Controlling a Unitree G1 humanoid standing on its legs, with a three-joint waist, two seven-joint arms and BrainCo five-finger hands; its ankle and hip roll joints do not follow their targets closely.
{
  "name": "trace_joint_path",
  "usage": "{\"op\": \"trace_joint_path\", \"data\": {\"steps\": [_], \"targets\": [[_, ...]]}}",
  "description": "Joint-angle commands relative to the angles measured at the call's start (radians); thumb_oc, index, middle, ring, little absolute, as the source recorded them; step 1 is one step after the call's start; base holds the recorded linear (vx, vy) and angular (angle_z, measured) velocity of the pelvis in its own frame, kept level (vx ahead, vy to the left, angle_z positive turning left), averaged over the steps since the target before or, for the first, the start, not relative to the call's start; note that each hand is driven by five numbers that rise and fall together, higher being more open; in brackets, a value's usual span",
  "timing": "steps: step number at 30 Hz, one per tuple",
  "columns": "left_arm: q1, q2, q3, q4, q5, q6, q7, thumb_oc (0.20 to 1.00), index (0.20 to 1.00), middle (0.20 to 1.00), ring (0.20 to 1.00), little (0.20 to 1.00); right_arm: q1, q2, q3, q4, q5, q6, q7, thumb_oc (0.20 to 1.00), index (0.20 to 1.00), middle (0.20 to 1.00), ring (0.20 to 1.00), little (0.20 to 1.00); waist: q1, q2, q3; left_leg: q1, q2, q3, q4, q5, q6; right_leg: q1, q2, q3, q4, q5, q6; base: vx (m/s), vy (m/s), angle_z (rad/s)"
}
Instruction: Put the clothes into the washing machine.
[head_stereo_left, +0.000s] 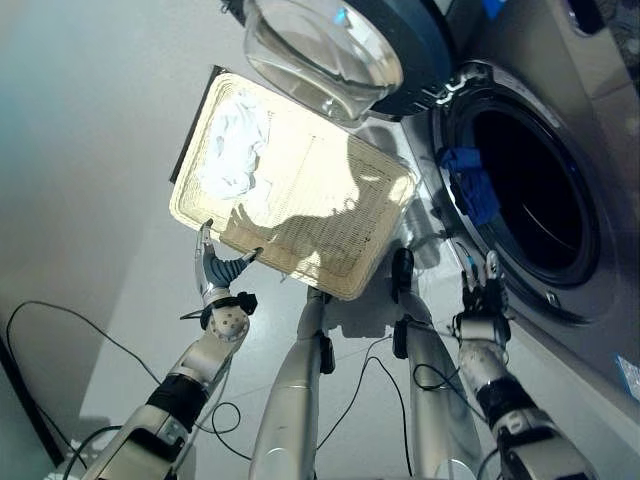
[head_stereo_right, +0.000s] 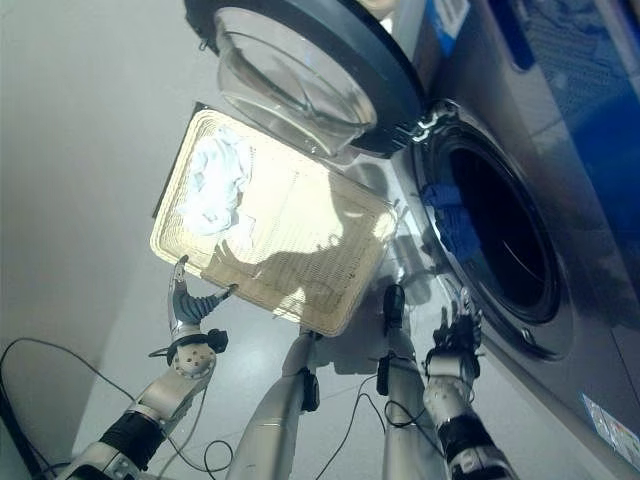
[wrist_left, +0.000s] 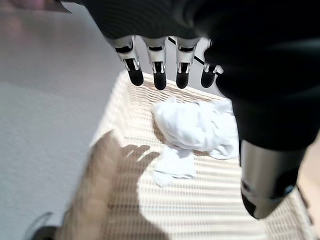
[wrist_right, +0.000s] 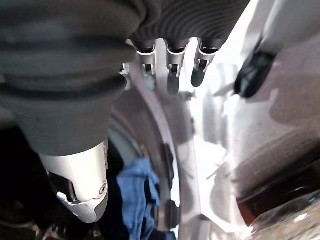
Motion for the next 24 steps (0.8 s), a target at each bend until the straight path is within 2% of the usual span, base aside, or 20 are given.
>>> {"op": "trace_joint_path", "data": {"steps": [1,5,10,11,12,14,15,17,19,24], "targets": [[-0.015,0.025,0.024,0.020,0.065,-0.050,0.068,1.000,1.000,1.000,1.000,1.000,-0.054,-0.019,0.021,0.001,-0.029,0.030,0.107,1.000,1.000,1.000,1.000,1.000,0.036,-0.020,-0.017,0.007,-0.052,0.011,0.023,-0.053,-0.031,0.068,0.045,-0.040,-0.082,0.044,0.040,-0.03,0.076,-0.20],[-0.016,-0.001,0.023,0.032,0.076,-0.059,0.084,1.000,1.000,1.000,1.000,1.000,-0.051,0.009,0.069,0.012,-0.032,0.085,0.119,1.000,1.000,1.000,1.000,1.000,0.038,-0.024,-0.017,-0.003,-0.048,0.014,0.013,-0.039,-0.035,0.063,0.044,-0.037,-0.098,0.056,0.043,-0.03,0.052,-0.06],[-0.021,-0.010,0.012,0.048,0.072,-0.073,0.091,1.000,1.000,1.000,1.000,1.000,-0.068,0.018,0.075,0.054,0.016,0.117,0.142,1.000,1.000,1.000,1.000,1.000,0.045,-0.021,-0.017,-0.007,-0.047,0.015,0.007,-0.032,-0.038,0.062,0.040,-0.041,-0.102,0.059,0.046,0.00,0.013,-0.01],[-0.037,-0.013,0.005,0.063,0.062,-0.084,0.087,1.000,1.000,1.000,1.000,1.000,-0.107,0.012,0.048,0.117,0.074,0.170,0.163,1.000,1.000,1.000,1.000,1.000,0.053,-0.014,-0.017,-0.015,-0.048,0.011,0.006,-0.027,-0.040,0.057,0.037,-0.042,-0.105,0.063,0.049,0.00,0.000,0.00],[-0.035,-0.014,0.003,0.064,0.062,-0.085,0.087,1.000,1.000,1.000,1.000,1.000,-0.106,0.012,0.047,0.121,0.075,0.171,0.166,1.000,1.000,1.000,1.000,1.000,0.053,-0.013,-0.017,-0.008,-0.049,0.010,0.003,-0.030,-0.041,0.063,0.036,-0.043,-0.104,0.057,0.050,0.05,-0.022,0.03],[-0.082,0.000,-0.001,0.082,0.042,-0.120,0.065,1.000,1.000,1.000,1.000,1.000,-0.206,-0.028,-0.014,0.234,0.146,0.236,0.177,1.000,1.000,1.000,1.000,1.000,0.073,-0.001,-0.017,-0.045,-0.052,-0.004,0.011,-0.021,-0.043,0.032,0.034,-0.044,-0.101,0.068,0.051,0.04,-0.077,0.04],[-0.087,0.000,-0.001,0.083,0.042,-0.125,0.062,1.000,1.000,1.000,1.000,1.000,-0.218,-0.032,-0.022,0.246,0.157,0.242,0.178,1.000,1.000,1.000,1.000,1.000,0.076,0.001,-0.017,-0.051,-0.052,-0.006,0.012,-0.020,-0.043,0.027,0.034,-0.044,-0.099,0.068,0.052,0.04,-0.098,0.02],[-0.104,0.002,-0.002,0.086,0.038,-0.146,0.053,1.000,1.000,1.000,1.000,1.000,-0.256,-0.047,-0.050,0.278,0.196,0.262,0.154,1.000,1.000,1.000,1.000,1.000,0.083,0.007,-0.017,-0.072,-0.054,-0.014,0.018,-0.017,-0.045,0.009,0.035,-0.045,-0.089,0.066,0.052,0.05,-0.094,0.06],[-0.136,0.015,-0.006,0.081,0.026,-0.168,0.030,1.000,1.000,1.000,1.000,1.000,-0.328,-0.085,-0.112,0.355,0.321,0.328,0.072,1.000,1.000,1.000,1.000,1.000,0.100,0.017,-0.017,-0.111,-0.056,-0.024,0.031,-0.013,-0.049,-0.025,0.031,-0.056,-0.069,0.062,0.054,0.05,-0.140,0.16],[-0.181,0.041,-0.038,0.029,0.005,-0.163,0.035,1.000,1.000,1.000,1.000,1.000,-0.435,-0.159,-0.186,0.433,0.445,0.312,-0.015,1.000,1.000,1.000,1.000,1.000,0.129,0.038,-0.017,-0.200,-0.063,-0.047,0.072,-0.013,-0.052,-0.108,0.030,-0.080,-0.011,0.051,0.054,0.07,-0.156,0.20]]}}
